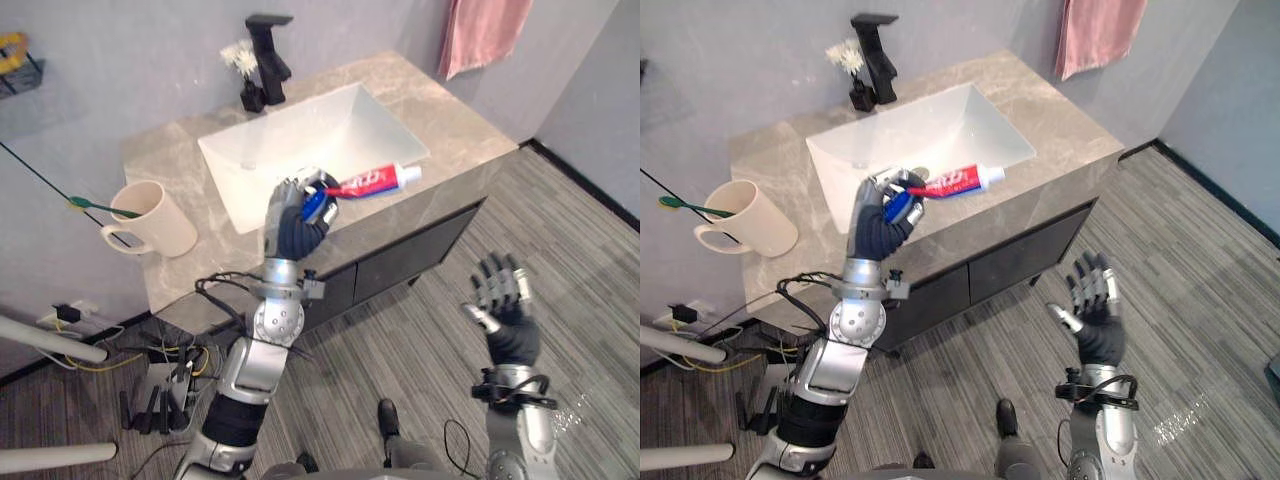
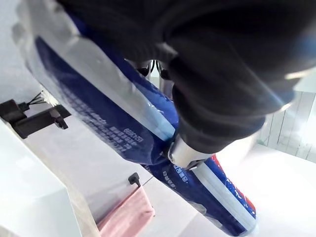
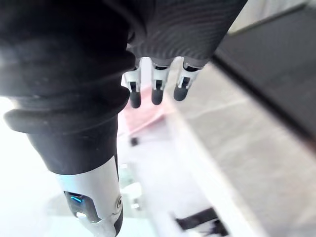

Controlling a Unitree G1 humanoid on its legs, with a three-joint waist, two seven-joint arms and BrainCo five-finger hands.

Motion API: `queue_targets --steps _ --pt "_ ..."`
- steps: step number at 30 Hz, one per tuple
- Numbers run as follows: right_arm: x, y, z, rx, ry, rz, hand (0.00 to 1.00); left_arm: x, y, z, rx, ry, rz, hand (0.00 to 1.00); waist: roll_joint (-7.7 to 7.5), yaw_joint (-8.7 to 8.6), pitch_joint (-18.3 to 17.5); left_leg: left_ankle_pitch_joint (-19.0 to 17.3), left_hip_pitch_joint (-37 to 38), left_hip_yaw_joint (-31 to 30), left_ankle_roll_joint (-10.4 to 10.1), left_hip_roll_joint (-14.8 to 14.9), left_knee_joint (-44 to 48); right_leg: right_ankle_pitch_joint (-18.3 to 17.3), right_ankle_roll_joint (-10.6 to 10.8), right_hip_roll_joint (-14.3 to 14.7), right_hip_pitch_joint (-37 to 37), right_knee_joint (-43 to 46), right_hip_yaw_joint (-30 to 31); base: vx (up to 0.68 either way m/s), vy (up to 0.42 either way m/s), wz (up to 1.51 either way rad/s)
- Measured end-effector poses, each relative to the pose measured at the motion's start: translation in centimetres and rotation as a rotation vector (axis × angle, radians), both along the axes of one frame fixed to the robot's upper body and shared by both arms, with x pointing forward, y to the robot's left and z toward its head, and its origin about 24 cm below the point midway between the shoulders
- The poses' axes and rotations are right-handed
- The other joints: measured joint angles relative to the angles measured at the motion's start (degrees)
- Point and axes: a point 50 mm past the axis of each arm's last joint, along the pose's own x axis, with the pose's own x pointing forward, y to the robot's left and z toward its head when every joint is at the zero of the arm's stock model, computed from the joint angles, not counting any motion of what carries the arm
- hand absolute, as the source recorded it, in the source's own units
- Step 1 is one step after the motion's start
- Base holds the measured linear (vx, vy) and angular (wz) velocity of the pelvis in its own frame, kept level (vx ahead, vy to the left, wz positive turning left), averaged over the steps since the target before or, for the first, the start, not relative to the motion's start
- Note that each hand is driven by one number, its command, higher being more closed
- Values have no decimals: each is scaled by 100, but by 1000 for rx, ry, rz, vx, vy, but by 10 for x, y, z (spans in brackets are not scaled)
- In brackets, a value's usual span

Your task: Organize washtable

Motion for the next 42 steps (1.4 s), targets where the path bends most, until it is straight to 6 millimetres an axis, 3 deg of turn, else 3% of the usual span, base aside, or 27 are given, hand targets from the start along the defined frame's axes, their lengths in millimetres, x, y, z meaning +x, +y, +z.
queue_targets --steps 6,15,21,26,37,42 --pt "13 13 5 143 -22 46 0 -3 -10 0 -40 6 -63 100 -6 37 -100 -11 -30 -92 25 -54 87 51 48 -66 33 0 -14 -74 -1 4" --pt "40 13 -3 253 26 47 0 -7 -24 -5 -41 47 -153 100 -77 160 -268 -7 -185 -335 60 -102 228 74 82 -169 57 0 -195 -57 -5 13" --pt "53 17 10 297 -34 83 0 -9 -40 -17 -21 105 -245 100 -152 303 -324 26 -248 -464 111 -165 239 88 106 -251 68 1 -317 -57 0 12" --pt "63 30 18 298 -67 137 0 -10 -44 -21 -32 129 -280 100 -291 316 -412 37 -310 -521 128 -181 254 91 112 -282 44 1 -338 -39 -6 6" --pt "68 90 28 318 -69 478 0 -12 -55 -27 -28 149 -336 100 -399 322 -480 37 -362 -547 128 -166 251 89 113 -284 9 1 -362 -15 -9 1" --pt "68 89 27 304 -69 502 0 -13 -55 -28 -24 144 -337 100 -449 318 -515 37 -426 -590 128 -163 279 89 114 -298 -20 1 -407 -33 -16 4"
